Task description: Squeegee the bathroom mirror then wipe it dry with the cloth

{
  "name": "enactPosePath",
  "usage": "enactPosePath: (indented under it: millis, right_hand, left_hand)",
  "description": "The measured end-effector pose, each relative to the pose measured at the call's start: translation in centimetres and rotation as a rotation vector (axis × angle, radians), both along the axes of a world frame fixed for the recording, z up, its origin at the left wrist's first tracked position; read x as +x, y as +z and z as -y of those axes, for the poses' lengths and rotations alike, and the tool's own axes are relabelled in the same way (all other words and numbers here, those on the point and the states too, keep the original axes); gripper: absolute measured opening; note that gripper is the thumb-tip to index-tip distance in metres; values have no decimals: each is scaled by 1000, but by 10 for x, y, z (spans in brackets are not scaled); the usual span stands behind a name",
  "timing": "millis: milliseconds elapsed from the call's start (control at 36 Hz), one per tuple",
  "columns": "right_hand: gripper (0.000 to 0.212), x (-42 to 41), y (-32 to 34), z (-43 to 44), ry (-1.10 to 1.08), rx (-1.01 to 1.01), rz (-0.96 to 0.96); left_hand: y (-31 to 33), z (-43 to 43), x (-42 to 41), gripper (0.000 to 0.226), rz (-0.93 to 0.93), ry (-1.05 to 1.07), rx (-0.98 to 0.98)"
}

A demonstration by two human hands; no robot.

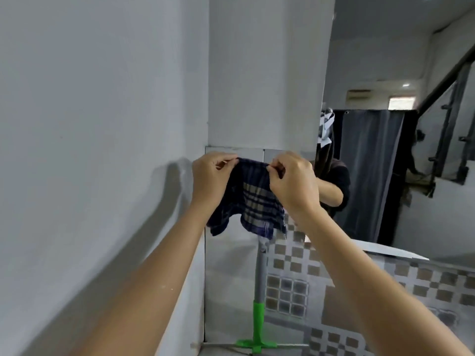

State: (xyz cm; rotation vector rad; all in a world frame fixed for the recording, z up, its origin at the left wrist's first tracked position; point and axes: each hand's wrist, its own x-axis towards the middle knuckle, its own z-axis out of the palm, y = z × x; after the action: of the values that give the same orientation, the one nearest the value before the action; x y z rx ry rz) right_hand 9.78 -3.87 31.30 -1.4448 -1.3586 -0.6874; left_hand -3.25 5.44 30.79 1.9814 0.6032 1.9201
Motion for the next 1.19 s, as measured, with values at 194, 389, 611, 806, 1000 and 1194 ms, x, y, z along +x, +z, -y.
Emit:
enactPosePath:
  millis: [194,389,611,806,1000,1194]
  right_hand:
    - [13,5,31,-74,-194,-2,177]
    - [12,12,-4,-89,-194,-30,256]
    - [15,5,-14,-77,111,-54,-159]
    - [33,-6,-11,-72,348,-135,-409]
    - [30,-3,-14,-81,414,-165,-418]
    - [31,6,-17,-87,400,-143,-399]
  left_hand:
    - [34,-59,22,14,12,11,-87]
    - [11,-74,27,13,52,-96,-255]
    - [-2,-60,14,16,88,-426,-443]
    - [-15,-44,8,15,-19,-620,-423]
    - [-21,-52,1,25,-101,-633,-378]
    - [-28,-62,5,29,-142,-553,-318]
